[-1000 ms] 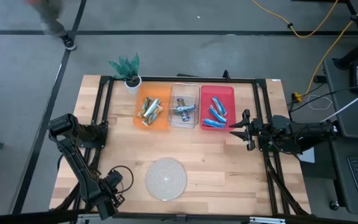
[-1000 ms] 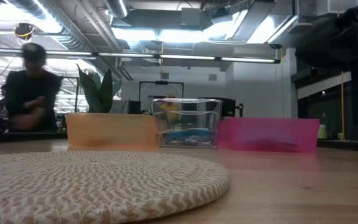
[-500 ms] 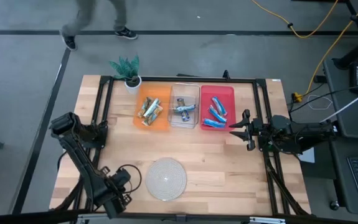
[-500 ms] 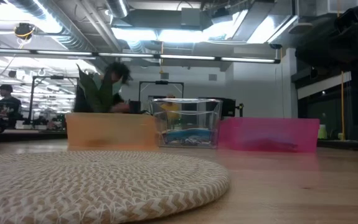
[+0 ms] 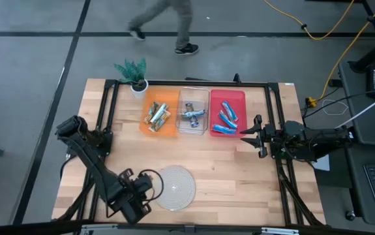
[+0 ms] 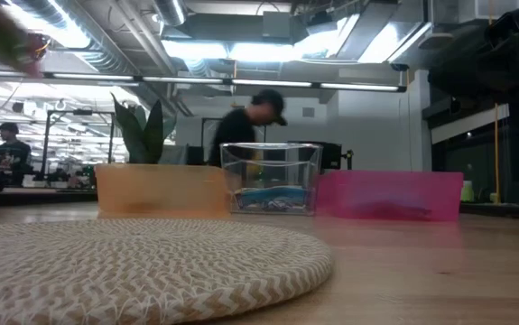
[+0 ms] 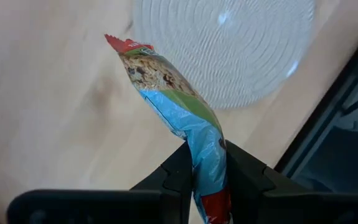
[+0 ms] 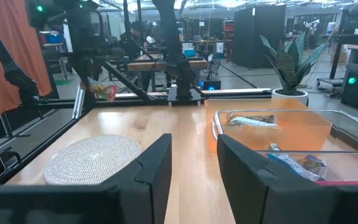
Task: Pick and place Granola Bars by type
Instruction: Put the red granola bar into the pink bin
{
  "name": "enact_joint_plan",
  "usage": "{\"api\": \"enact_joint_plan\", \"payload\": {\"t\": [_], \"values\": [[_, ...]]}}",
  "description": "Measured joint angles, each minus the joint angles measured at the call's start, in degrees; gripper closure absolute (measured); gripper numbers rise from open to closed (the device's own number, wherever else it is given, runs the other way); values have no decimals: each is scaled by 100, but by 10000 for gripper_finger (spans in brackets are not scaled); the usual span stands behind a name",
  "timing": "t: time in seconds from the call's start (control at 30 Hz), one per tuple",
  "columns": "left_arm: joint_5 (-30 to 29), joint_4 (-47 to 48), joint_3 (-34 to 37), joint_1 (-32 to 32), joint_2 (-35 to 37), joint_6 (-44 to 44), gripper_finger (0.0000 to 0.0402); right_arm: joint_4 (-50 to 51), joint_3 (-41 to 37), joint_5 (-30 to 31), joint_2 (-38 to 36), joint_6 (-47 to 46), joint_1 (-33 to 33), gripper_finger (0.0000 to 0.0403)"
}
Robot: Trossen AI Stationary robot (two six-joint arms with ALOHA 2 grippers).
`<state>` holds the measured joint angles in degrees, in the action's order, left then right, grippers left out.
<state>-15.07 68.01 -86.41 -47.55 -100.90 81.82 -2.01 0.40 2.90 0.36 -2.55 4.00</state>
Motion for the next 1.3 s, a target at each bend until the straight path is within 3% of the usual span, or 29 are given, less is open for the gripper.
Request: {"api": "enact_joint_plan", "payload": {"t": [0.8, 1.3], "values": [[-33, -2, -1082, 1931, 0, -3682, 336, 1, 0, 0, 0, -1, 0, 271], [-26, -4, -1766, 3155, 2, -5142, 336, 1, 0, 0, 0, -1, 1, 271]]}}
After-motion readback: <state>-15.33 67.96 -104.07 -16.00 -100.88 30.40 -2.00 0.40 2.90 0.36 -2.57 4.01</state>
